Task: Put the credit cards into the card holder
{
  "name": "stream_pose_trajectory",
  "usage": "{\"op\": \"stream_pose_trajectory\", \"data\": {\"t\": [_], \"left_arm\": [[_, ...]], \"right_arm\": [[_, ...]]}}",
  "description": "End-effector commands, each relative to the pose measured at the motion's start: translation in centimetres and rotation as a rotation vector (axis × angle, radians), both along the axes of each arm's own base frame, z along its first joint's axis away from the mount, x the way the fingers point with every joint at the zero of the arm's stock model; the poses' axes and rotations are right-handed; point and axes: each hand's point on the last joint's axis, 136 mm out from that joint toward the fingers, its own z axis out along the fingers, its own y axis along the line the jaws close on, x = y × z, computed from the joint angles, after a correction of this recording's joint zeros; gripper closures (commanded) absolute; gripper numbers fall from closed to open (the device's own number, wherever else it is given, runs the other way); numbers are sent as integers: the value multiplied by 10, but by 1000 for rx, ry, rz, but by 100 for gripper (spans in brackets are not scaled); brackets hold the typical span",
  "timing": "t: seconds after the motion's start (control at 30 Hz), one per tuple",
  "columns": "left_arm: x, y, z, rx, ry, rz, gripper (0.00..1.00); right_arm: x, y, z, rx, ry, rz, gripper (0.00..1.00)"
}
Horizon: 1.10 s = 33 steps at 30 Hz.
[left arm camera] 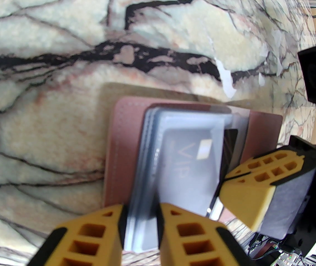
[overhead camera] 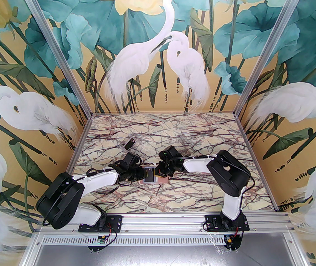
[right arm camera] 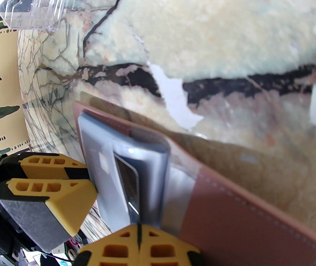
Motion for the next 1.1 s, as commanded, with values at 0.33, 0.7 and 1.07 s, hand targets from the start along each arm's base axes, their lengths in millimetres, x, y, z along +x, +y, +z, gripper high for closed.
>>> {"op": "stream_pose_trajectory", "data": {"t": [0.33, 0.7, 1.07], "left_arm": [[-26, 16, -4, 54, 75, -3, 60], [-19, 22, 23, 37, -9, 30, 54], [-22, 22, -1, 53, 52, 38, 90]], "right_arm": [[-5, -2, -3, -21, -8, -1, 100], [-1, -7, 9, -47, -57, -4, 100], [-6, 0, 5, -48, -40, 29, 100]]}}
